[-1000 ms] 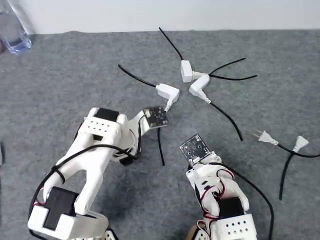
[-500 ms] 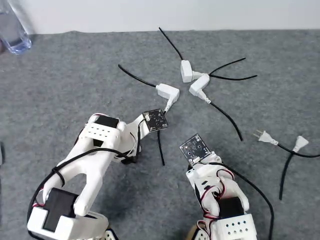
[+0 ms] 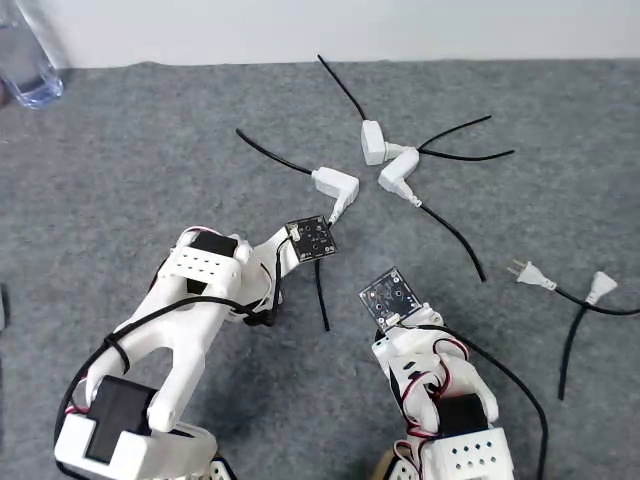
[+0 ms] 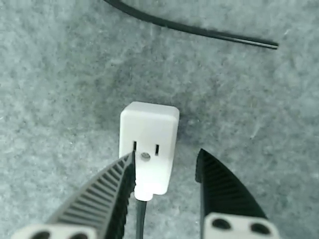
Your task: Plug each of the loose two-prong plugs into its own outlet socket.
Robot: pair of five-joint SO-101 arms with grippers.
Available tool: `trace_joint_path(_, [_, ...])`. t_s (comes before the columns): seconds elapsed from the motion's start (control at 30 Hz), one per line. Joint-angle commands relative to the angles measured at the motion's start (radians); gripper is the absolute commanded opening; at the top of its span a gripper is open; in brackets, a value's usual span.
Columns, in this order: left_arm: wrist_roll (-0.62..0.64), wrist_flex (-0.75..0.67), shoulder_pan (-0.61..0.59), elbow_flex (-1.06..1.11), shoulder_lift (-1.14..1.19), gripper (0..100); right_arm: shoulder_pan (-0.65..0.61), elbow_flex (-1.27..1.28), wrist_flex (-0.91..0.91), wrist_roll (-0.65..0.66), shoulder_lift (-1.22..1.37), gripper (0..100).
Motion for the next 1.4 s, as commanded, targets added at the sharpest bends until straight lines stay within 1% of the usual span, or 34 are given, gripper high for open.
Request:
trace_joint_path(0.0, [0.0,-0.015,-0.003,-0.002,0.012,19,0.012,0.015,-0.015,-0.002,-0.012,0.9])
trace_joint_path(0.1, [-0.044,-0.026,-0.028,-0.022,0.086,19,0.012,0.015,-0.015,-0.002,-0.012,0.9])
trace_joint_path(0.17, [-0.051,-0.034,-0.06,-0.051,0.138,19,0.012,0.015,-0.015,-0.002,-0.012,0.9])
trace_joint_path(0.23, [-0.051,-0.011,-0.084,-0.09,0.166,19,0.012,0.015,-0.015,-0.002,-0.012,0.9])
trace_joint_path(0.3, [-0.051,0.011,-0.098,-0.11,0.173,19,0.012,0.015,-0.015,-0.002,-0.012,0.9])
trace_joint_path(0.53, [-0.052,0.006,-0.097,-0.124,0.17,19,0.012,0.015,-0.015,-0.002,-0.012,0.9])
trace_joint_path(0.67, [-0.052,0.015,-0.104,-0.185,0.17,19,0.012,0.015,-0.015,-0.002,-0.012,0.9])
trace_joint_path(0.9, [-0.052,0.196,-0.12,-0.401,0.17,19,0.012,0.015,-0.015,-0.002,-0.012,0.9])
trace_joint_path(0.97, [-0.052,0.221,-0.121,-0.433,0.175,19,0.012,0.015,-0.015,-0.002,-0.012,0.9])
trace_joint_path(1.2, [-0.051,0.221,-0.115,-0.38,0.18,19,0.012,0.015,-0.015,-0.002,-0.012,0.9])
trace_joint_path(1.37, [-0.051,0.129,-0.14,-0.32,0.173,19,0.012,0.015,-0.015,-0.002,-0.012,0.9])
